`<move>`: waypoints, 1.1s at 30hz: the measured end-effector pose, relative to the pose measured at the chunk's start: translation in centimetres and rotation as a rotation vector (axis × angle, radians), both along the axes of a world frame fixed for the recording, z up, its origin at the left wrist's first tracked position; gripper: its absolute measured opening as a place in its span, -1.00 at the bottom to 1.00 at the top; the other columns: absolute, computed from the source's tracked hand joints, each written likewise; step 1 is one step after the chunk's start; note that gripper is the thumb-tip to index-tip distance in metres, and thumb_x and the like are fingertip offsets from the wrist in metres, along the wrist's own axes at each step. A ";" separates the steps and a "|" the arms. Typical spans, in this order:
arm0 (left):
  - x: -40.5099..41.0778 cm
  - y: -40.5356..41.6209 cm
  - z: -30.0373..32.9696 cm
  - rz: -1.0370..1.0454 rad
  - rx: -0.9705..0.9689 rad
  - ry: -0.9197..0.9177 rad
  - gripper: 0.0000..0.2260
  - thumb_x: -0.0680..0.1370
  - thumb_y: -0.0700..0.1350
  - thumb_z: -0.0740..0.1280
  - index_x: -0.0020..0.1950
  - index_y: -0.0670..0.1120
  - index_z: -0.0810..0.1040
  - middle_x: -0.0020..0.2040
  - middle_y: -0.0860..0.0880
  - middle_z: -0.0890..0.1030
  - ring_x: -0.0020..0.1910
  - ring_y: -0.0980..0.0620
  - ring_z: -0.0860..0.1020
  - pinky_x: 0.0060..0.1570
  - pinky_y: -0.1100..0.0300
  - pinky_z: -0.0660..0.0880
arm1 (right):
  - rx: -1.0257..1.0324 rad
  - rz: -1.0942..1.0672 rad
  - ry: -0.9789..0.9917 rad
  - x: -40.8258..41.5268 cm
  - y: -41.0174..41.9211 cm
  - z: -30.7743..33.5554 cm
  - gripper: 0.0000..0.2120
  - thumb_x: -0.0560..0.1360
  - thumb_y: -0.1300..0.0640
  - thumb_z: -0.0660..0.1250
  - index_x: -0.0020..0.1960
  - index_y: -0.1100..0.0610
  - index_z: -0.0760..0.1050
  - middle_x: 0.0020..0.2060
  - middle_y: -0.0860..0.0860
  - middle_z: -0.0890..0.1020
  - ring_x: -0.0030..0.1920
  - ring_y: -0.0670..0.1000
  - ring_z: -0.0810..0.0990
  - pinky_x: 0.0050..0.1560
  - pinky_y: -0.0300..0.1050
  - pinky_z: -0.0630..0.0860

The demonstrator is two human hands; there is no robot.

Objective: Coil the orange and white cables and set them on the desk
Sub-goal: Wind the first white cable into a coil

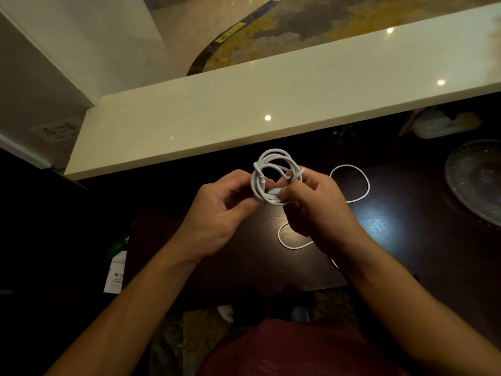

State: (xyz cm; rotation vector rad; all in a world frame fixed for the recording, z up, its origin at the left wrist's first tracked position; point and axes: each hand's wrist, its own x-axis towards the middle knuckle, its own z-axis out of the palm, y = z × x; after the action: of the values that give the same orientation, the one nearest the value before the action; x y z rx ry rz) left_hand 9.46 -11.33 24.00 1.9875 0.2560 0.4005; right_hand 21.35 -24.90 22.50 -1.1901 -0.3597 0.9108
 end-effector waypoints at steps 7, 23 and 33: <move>0.1 -0.3 -0.1 0.017 0.212 0.003 -0.84 0.56 -0.15 0.42 0.12 -0.13 0.63 -0.01 -0.02 0.62 0.03 0.01 0.62 0.08 0.17 0.54 | -0.038 -0.035 -0.127 0.2 -0.1 0.0 -0.97 0.38 0.33 0.30 -0.21 0.25 0.49 -0.55 0.08 0.38 -0.61 -0.04 0.22 -0.55 -0.25 0.16; -0.2 -1.4 1.2 -0.012 0.348 0.148 -0.88 0.54 -0.24 0.40 0.01 -0.11 0.51 -0.09 0.05 0.56 -0.10 0.09 0.54 -0.11 0.37 0.42 | -0.147 0.040 -0.224 1.3 -0.3 -0.8 -0.85 0.39 0.24 0.30 -0.18 0.35 0.51 -0.34 0.22 0.51 -0.46 0.06 0.31 -0.56 -0.22 0.24; -0.4 -0.4 -0.5 -0.017 -0.365 0.100 -0.65 0.50 -0.32 0.28 0.29 -0.21 0.44 0.00 -0.15 0.63 -0.08 -0.02 0.65 -0.01 0.16 0.58 | -0.008 0.181 -0.061 1.4 -0.8 -0.7 -0.87 0.43 0.27 0.32 -0.03 0.23 0.56 -0.46 0.08 0.37 -0.48 0.01 0.28 -0.48 -0.14 0.38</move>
State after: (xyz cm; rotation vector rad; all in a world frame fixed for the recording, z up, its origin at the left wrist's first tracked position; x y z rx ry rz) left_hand 9.07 -11.74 23.50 1.6509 0.3490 0.2243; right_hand 22.76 -25.69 21.82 -1.2084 -0.5197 1.0339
